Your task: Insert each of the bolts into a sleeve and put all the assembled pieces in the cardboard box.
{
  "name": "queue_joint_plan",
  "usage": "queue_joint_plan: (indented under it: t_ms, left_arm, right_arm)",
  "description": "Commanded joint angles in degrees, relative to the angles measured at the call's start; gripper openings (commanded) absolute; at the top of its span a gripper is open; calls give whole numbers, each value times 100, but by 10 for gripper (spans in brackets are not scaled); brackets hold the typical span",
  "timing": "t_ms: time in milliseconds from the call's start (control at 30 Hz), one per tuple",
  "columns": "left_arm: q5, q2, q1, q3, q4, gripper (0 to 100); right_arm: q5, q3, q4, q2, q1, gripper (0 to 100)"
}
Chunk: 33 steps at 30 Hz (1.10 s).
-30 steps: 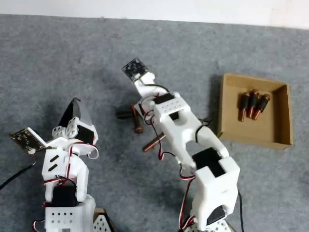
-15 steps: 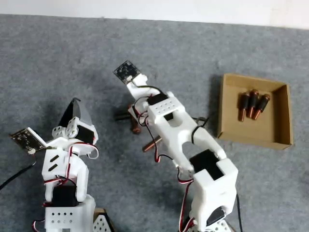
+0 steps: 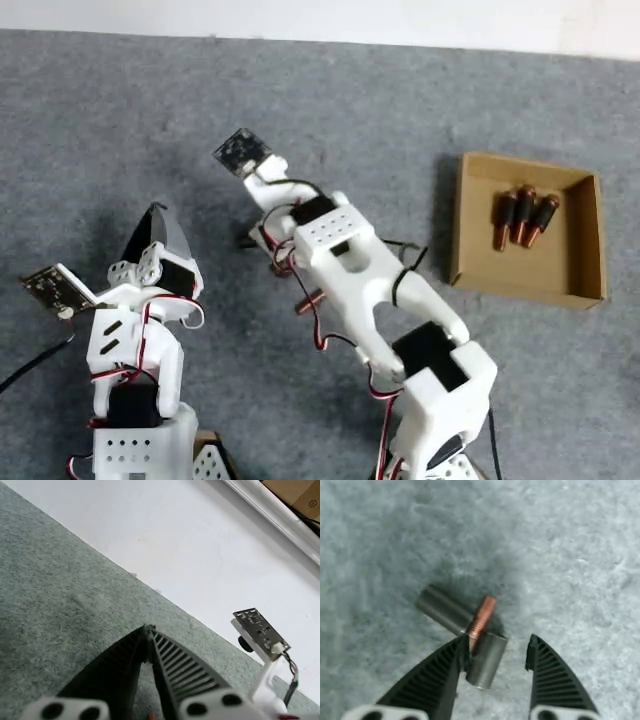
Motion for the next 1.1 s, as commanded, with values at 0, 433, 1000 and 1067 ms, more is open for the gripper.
queue_joint_plan:
  t_ms: [0, 433, 1000, 1067]
  left_arm:
    - [-44, -75, -66, 110, 26, 14]
    - [-44, -75, -66, 110, 35, 14]
    - [-44, -75, -57, 110, 35, 14]
    - [-44, -75, -48, 110, 35, 14]
  right_arm:
    - [9, 145, 13, -312, -48, 173]
    - [9, 233, -277, -66, 215, 173]
    - [9, 207, -435, 541, 514, 173]
    - [9, 242, -725, 567, 523, 173]
